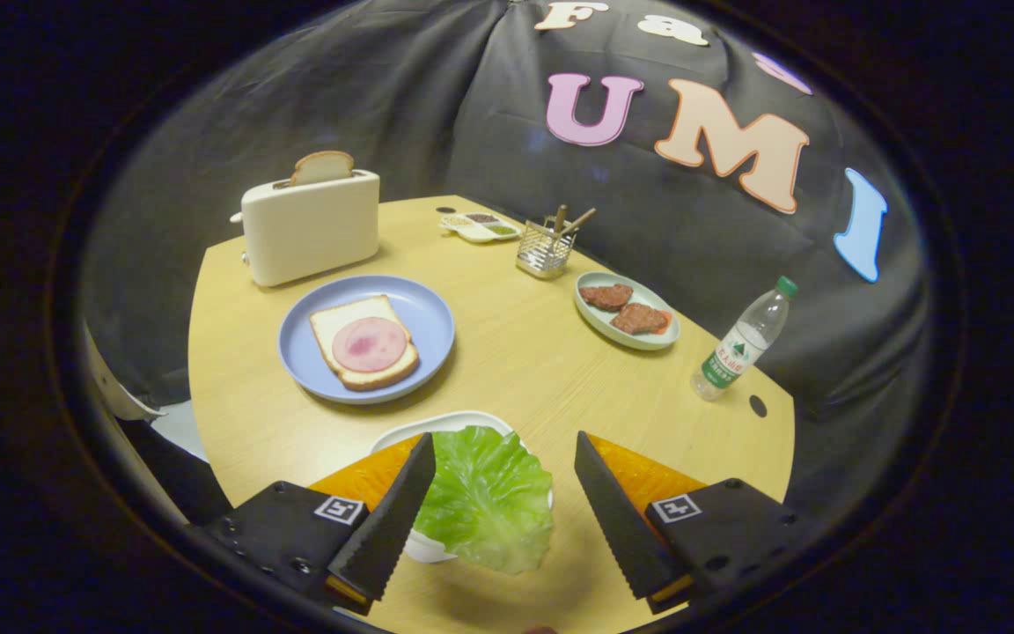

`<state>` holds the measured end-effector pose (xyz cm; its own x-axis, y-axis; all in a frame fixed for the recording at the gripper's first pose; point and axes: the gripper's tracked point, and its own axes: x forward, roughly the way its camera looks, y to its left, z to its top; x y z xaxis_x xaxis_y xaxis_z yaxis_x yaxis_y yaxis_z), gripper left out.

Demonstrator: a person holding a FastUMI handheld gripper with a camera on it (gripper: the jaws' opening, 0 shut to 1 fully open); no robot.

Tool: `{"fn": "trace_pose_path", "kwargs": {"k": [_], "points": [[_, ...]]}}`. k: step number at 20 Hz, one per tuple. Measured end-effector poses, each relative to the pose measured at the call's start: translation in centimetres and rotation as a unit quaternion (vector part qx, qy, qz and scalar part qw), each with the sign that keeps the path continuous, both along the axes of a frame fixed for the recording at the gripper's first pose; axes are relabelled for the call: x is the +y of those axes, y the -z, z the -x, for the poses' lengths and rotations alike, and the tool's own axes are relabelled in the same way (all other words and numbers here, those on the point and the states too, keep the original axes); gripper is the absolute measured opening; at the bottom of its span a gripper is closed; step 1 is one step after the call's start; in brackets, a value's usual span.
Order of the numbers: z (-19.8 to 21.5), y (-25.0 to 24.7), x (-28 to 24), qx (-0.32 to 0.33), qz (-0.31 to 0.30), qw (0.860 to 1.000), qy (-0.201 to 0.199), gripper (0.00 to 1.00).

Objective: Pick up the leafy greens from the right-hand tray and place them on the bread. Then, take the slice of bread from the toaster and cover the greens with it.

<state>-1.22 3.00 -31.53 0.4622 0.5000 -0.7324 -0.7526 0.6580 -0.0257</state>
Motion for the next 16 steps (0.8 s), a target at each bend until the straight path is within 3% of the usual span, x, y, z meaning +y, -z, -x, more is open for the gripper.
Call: {"fn": "trace_pose_path", "kwargs": {"k": [8,16], "points": [[2.2,5.6,-1.2,0.054,0.031,0.998,-0.004,1.0],[3.1,7.4,-0.7,0.082,0.032,0.996,0.003,1.0]]}}
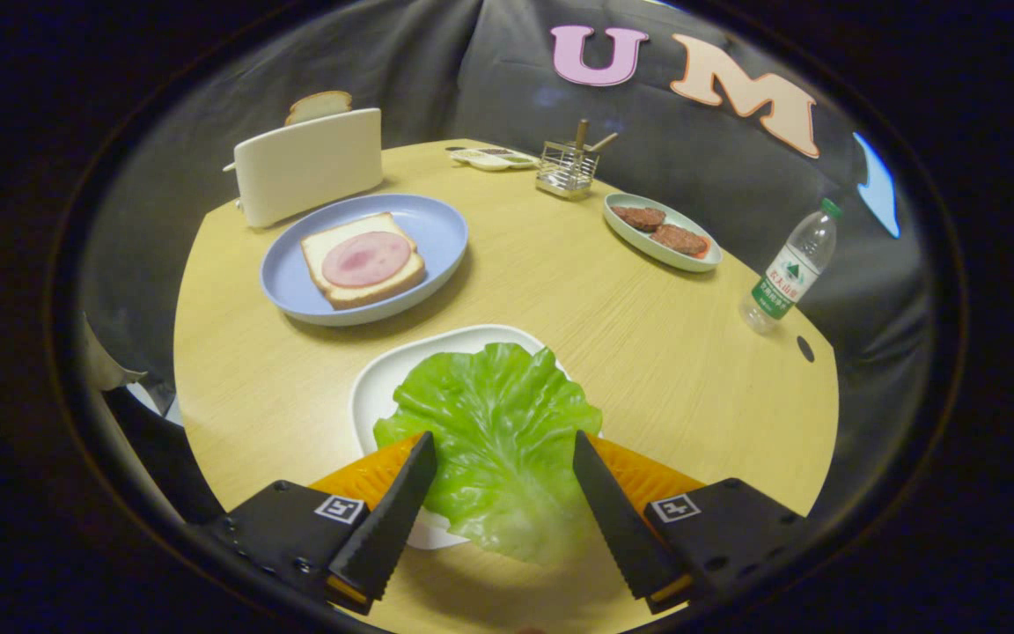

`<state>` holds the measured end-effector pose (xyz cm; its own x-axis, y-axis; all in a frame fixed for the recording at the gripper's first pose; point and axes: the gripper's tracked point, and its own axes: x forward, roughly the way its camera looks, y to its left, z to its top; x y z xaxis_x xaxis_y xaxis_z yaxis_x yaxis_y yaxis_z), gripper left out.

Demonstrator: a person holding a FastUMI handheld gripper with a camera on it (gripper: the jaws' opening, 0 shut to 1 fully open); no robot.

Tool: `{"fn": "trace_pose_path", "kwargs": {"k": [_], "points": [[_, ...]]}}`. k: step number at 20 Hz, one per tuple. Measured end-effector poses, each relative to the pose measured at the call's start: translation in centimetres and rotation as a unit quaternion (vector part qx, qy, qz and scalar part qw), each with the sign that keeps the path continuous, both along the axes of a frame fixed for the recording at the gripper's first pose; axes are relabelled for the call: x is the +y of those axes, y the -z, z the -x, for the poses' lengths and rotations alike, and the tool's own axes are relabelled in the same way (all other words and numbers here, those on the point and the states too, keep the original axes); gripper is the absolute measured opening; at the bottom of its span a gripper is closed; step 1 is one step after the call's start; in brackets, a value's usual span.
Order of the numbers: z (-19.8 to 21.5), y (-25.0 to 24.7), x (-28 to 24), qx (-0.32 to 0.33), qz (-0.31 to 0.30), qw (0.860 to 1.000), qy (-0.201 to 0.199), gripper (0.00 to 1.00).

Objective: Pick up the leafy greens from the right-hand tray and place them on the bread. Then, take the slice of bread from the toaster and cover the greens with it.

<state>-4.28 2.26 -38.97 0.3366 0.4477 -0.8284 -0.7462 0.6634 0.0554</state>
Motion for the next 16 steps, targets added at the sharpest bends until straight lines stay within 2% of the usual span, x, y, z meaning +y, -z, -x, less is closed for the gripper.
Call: {"fn": "trace_pose_path", "kwargs": {"k": [4,7,9,13,16], "points": [[0.3,0.7,0.2,0.043,-0.015,0.999,0.02,1.0],[0.6,0.7,0.1,0.068,-0.024,0.997,0.04,0.93],[0.6,0.7,0.3,0.07,-0.019,0.997,0.037,0.89],[1.0,0.8,0.7,0.069,-0.016,0.997,0.04,0.61],[1.0,0.7,0.9,0.067,-0.014,0.997,0.041,0.33]]}}
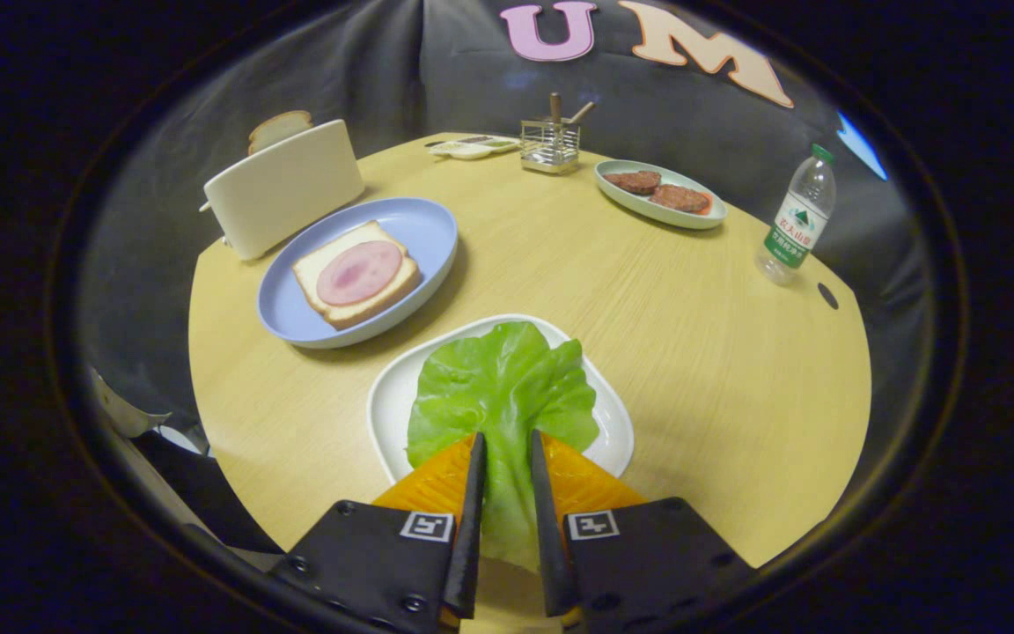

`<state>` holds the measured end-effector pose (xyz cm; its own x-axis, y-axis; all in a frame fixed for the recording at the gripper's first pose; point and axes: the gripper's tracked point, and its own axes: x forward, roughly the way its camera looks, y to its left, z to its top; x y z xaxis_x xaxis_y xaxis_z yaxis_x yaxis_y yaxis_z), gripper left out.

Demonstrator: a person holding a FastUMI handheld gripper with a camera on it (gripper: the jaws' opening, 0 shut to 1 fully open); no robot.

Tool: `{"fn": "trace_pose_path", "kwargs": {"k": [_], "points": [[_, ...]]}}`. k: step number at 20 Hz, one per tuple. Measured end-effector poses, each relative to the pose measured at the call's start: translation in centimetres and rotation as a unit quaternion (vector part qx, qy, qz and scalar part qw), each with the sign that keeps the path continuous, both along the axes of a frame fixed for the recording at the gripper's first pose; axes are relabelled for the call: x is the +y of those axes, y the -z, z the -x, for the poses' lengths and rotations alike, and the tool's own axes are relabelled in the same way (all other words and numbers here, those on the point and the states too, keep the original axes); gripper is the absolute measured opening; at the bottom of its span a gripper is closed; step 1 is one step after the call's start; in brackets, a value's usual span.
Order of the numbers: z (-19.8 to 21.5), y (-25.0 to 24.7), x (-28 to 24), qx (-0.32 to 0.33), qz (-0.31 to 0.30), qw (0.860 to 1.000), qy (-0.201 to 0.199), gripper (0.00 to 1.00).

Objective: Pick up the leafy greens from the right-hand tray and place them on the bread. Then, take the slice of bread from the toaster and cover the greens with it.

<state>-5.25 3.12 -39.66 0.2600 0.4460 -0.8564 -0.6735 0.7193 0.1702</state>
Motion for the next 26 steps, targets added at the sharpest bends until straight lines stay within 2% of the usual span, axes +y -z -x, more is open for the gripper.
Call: {"fn": "trace_pose_path", "kwargs": {"k": [1,3,8,16,20,22,26], "points": [[-0.6,-0.1,-0.4,-0.018,0.01,1.0,0.002,0.33],[-0.4,-0.1,-0.5,-0.019,0.015,1.0,0.001,0.11],[-0.6,-1.5,0.1,-0.032,0.018,0.999,0.009,0.11],[-1.3,-6.2,2.6,-0.07,0.007,0.998,-0.002,0.11],[-1.2,-8.2,5.0,-0.082,-0.002,0.996,-0.018,0.11],[-1.4,-9.2,6.3,-0.094,-0.006,0.995,-0.026,0.14],[-1.7,-10.7,9.5,-0.1,-0.026,0.994,-0.027,0.16]]}}
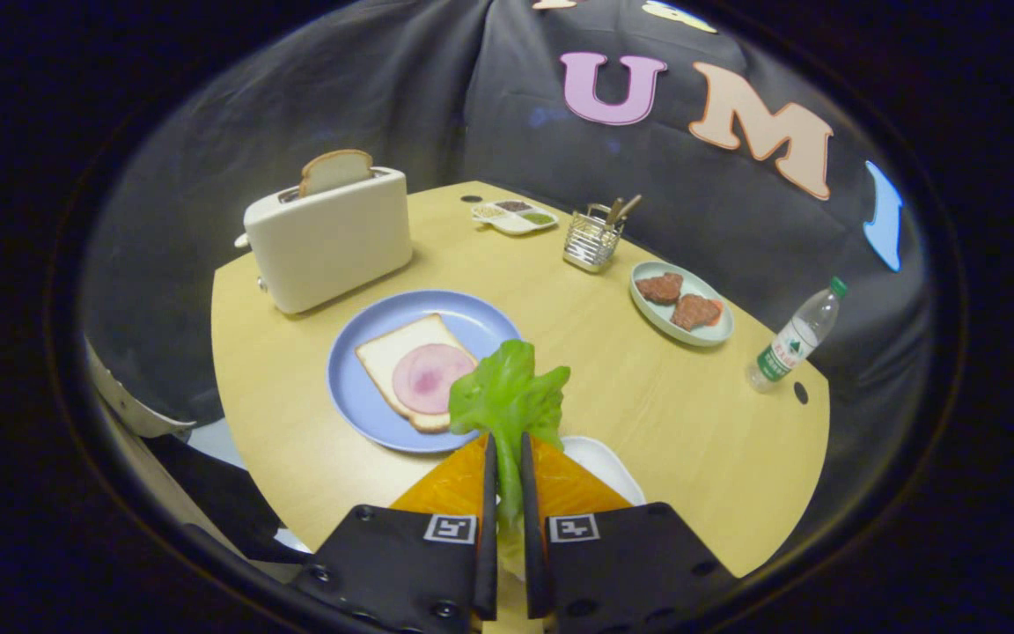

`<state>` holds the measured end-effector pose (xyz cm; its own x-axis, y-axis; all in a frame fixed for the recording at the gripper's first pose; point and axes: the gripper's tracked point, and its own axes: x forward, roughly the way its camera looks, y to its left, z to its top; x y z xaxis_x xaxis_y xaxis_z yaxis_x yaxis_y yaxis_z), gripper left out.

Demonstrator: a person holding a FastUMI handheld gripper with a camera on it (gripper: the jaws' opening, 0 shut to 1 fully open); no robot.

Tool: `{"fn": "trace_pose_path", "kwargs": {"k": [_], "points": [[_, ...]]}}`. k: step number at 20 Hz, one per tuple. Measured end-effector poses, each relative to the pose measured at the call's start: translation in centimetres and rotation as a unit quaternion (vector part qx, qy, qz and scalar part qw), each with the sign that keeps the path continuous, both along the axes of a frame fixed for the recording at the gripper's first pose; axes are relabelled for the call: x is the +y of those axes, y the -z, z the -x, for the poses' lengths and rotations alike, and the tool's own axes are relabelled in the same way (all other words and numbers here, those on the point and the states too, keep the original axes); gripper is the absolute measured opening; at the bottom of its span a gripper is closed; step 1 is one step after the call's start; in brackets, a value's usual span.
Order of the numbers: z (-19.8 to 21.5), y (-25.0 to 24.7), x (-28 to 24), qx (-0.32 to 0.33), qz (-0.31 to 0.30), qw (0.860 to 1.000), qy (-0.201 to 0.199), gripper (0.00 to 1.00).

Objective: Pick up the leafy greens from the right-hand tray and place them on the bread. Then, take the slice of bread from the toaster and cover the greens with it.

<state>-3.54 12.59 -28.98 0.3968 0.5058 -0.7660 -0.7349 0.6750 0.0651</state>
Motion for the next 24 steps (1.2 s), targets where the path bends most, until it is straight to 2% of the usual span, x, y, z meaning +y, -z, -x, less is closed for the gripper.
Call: {"fn": "trace_pose_path", "kwargs": {"k": [8,22,24], "points": [[0.4,-1.4,6.6,-0.009,-0.011,0.999,-0.03,0.16],[2.6,2.8,13.1,0.025,0.003,0.996,-0.082,0.16],[2.6,3.3,13.3,0.026,0.01,0.996,-0.087,0.19]]}}
